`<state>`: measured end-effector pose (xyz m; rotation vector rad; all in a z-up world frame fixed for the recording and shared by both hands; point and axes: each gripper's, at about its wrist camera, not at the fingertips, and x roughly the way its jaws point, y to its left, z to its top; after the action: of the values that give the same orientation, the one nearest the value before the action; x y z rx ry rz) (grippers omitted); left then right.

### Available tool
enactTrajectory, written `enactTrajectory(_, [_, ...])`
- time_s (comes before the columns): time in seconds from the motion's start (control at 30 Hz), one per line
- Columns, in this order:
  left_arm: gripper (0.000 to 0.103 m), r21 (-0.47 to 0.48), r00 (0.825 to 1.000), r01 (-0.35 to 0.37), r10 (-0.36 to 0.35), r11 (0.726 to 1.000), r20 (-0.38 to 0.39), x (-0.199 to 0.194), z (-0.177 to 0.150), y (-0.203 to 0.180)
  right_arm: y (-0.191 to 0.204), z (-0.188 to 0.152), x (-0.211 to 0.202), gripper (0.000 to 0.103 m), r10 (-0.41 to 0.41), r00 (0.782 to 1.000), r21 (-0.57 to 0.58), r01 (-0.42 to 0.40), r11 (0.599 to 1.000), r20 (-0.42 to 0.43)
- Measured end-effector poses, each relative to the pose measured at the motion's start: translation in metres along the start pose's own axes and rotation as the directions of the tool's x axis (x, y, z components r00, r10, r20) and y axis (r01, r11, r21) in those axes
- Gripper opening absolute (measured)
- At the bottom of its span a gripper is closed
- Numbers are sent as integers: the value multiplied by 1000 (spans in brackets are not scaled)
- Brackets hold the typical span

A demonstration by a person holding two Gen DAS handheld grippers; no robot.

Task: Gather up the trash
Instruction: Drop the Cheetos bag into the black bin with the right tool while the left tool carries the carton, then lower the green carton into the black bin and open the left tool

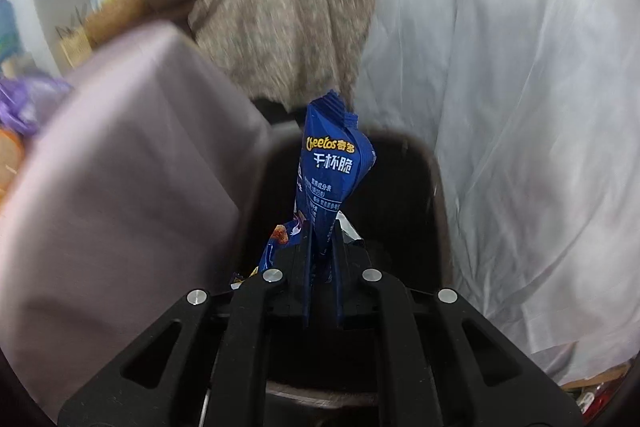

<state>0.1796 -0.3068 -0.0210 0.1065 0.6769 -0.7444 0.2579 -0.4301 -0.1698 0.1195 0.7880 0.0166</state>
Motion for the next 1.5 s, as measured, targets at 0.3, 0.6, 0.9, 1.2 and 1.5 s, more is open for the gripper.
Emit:
enactTrajectory(0.3, [50,-62,997,-51,46,997,-69,50,-8,11,-20,-28,38,62,9,998,132,-1,991,-56])
enactTrajectory(0.6, [50,-83,984,-83,69,993,-162,124,-9,3,-42,-45,-15,76,-57,997,188,46,981,51])
enactTrajectory(0.9, [50,-95,917,-204,156,974,-366,232,-25,-4,-87,-76,-61,76,-170,975,370,108,923,140])
enactTrajectory(1.2, [51,40,755,-276,242,960,-609,313,-92,-8,-124,-94,-92,77,-271,937,488,134,862,222])
enactTrajectory(1.5, [76,139,725,-299,320,944,-610,293,-83,-25,-93,-78,-117,91,-276,911,412,135,901,305])
